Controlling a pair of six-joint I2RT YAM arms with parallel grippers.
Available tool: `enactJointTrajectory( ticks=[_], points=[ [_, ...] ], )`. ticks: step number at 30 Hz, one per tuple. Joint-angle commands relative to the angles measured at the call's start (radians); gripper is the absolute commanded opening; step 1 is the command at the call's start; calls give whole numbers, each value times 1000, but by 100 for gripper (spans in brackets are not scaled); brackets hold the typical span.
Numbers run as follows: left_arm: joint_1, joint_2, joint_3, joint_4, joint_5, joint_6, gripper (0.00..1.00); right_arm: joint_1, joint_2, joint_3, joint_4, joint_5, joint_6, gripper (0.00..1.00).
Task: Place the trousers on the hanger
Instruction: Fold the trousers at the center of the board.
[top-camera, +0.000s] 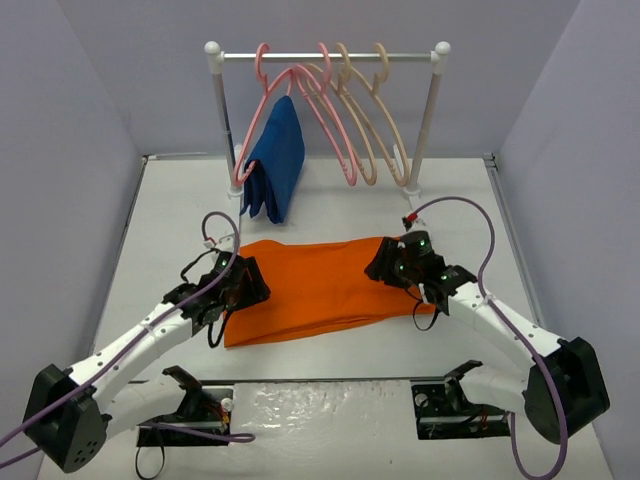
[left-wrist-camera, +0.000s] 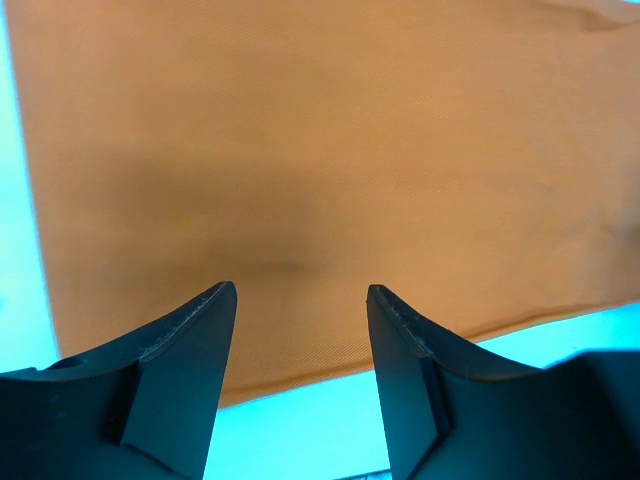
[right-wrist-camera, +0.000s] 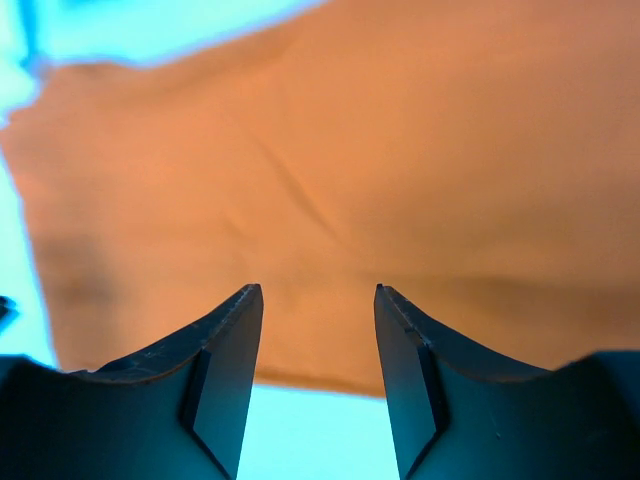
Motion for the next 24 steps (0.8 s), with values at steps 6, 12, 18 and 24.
enactJointTrajectory(
  ticks=[6,12,18,24],
  points=[
    [72,297,162,228,174,171,52,-295,111,187,185,-242,-141,43],
    [114,380,127,280,187,162,52,-369,298,94,426,-392,-98,41],
    [170,363,42,255,147,110,52,-446,350,-14,471,-327,-104,40],
    [250,315,-38,237,144,68,52,-494,200,-6,196,-132,-192,40]
  ],
)
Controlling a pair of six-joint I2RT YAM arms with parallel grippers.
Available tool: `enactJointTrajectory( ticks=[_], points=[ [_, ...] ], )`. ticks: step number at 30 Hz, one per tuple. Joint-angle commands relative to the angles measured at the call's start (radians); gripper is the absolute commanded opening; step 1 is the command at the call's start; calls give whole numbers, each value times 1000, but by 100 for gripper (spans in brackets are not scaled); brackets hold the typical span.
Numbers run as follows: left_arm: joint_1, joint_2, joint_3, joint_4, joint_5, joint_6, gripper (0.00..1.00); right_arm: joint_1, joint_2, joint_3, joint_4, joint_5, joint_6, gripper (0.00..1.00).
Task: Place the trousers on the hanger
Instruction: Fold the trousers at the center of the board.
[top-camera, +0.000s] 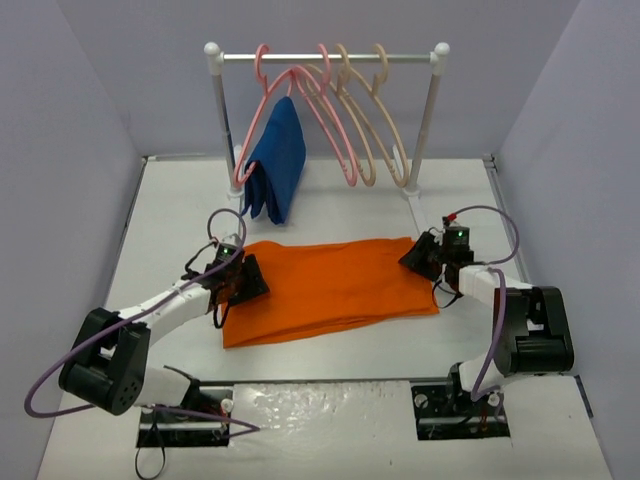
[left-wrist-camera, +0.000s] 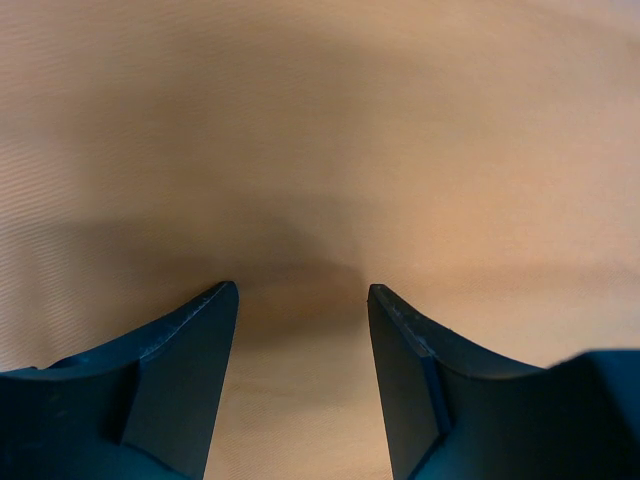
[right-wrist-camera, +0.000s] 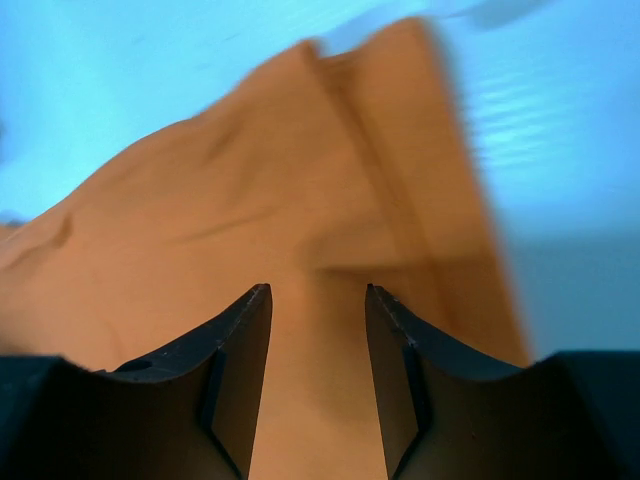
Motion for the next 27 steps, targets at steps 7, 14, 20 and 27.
enactJointTrajectory(
  ticks=[7,14,20,27],
  points=[
    [58,-172,40,-118,-9,13,61,113,-351,82,-342,230,-124,45],
    [75,-286,106,-132,-122,114,65,355,-413,34,-359,268,-91,49],
    [148,-153,64,220,-104,114,61,461,-443,-37,-287,287,-46,50],
    [267,136,9,439,-11,82,60,496,-513,-61,-306,313,-51,51]
  ],
)
